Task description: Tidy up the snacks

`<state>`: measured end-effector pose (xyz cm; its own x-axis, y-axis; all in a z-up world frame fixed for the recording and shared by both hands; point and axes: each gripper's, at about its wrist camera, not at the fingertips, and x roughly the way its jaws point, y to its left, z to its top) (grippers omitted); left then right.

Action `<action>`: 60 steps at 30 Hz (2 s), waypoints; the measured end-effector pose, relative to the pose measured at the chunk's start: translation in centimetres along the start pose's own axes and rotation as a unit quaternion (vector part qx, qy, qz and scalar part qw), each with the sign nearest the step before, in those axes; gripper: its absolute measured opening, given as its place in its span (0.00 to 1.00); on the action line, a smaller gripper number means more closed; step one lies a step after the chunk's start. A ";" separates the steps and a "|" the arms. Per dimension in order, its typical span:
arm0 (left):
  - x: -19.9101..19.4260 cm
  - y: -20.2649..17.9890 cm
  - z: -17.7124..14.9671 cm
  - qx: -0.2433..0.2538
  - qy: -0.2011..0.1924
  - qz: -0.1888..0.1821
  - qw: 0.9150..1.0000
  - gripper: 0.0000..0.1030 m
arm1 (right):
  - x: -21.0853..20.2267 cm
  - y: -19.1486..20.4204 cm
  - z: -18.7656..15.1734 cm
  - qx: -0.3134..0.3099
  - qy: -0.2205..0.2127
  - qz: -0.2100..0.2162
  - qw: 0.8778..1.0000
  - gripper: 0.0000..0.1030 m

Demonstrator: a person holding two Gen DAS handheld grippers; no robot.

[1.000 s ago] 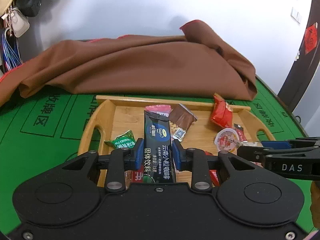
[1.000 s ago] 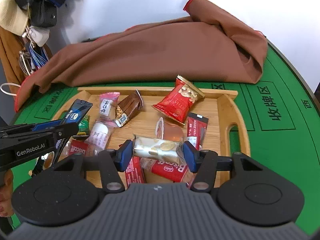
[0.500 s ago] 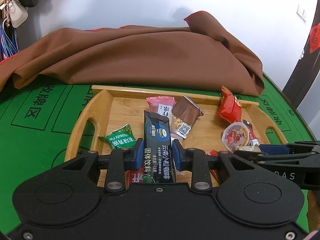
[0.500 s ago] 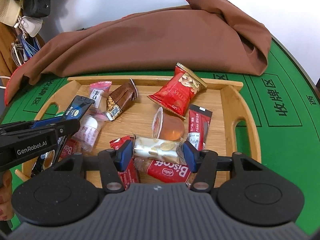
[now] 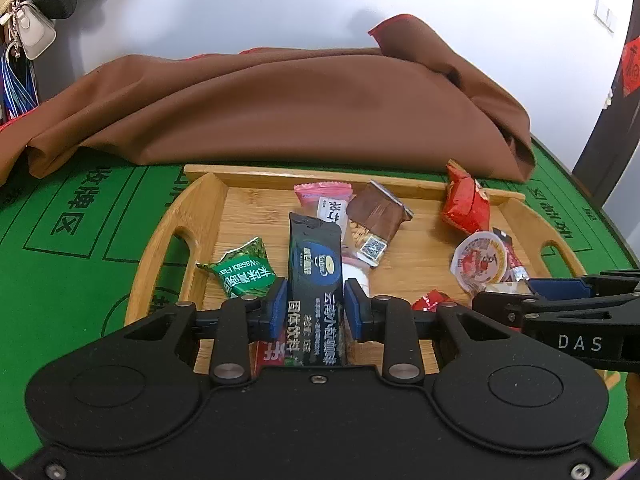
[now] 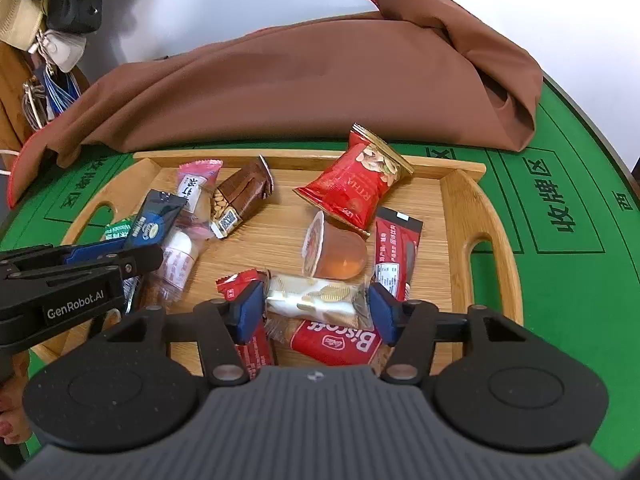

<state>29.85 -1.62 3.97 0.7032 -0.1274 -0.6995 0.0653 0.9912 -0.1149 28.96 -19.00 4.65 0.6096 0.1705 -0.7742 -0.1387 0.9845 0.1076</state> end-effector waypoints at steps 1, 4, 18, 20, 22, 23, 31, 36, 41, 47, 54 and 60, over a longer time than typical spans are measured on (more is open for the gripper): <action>-0.2 0.0 0.0 0.001 -0.004 0.002 1.000 0.30 | -0.1 0.0 0.0 0.000 -0.002 0.000 1.000 0.62; -0.9 -0.2 0.1 0.004 -0.013 0.004 1.000 0.42 | -0.5 0.0 -0.1 0.000 -0.007 -0.001 1.000 0.71; -6.2 -0.8 -0.9 0.017 -0.057 -0.001 0.998 0.83 | -4.8 0.1 -1.2 -0.008 -0.059 -0.001 0.998 0.85; -7.1 -0.9 -1.3 0.019 -0.061 -0.001 0.998 0.87 | -5.4 0.0 -1.6 -0.008 -0.064 0.001 0.998 0.87; -7.9 -1.1 -1.7 0.021 -0.064 -0.001 0.998 0.88 | -6.1 0.0 -2.0 -0.008 -0.069 0.003 0.998 0.87; -8.3 -1.1 -1.9 0.022 -0.067 0.000 0.998 0.89 | -6.4 0.0 -2.3 -0.008 -0.072 0.004 0.997 0.87; -11.0 -1.2 -4.4 0.026 -0.080 0.007 0.996 0.96 | -8.9 0.0 -4.7 -0.011 -0.095 0.011 0.995 0.91; -12.4 -1.4 -6.3 0.028 -0.083 0.006 0.996 0.97 | -10.0 -0.2 -6.3 -0.009 -0.103 0.014 0.995 0.92; -13.4 -1.3 -8.0 0.026 -0.087 0.007 0.996 0.97 | -10.7 -0.1 -8.0 -0.015 -0.111 0.008 0.994 0.93; -13.9 -1.3 -10.3 0.024 -0.085 0.012 0.996 0.98 | -11.1 0.0 -10.4 -0.016 -0.119 0.004 0.993 0.95; -12.8 -1.5 -13.2 0.022 -0.064 0.021 0.997 0.98 | -10.2 0.3 -13.1 -0.024 -0.115 -0.015 0.993 0.97; -11.1 -1.3 -15.1 0.020 -0.042 0.039 0.998 0.99 | -8.3 0.5 -15.1 -0.041 -0.096 -0.042 0.994 0.97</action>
<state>11.24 -2.03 1.26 0.7645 -0.0487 -0.6428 0.0356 0.9988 -0.0333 12.03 -20.52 1.73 0.7576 0.1009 -0.6448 -0.1396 0.9902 -0.0090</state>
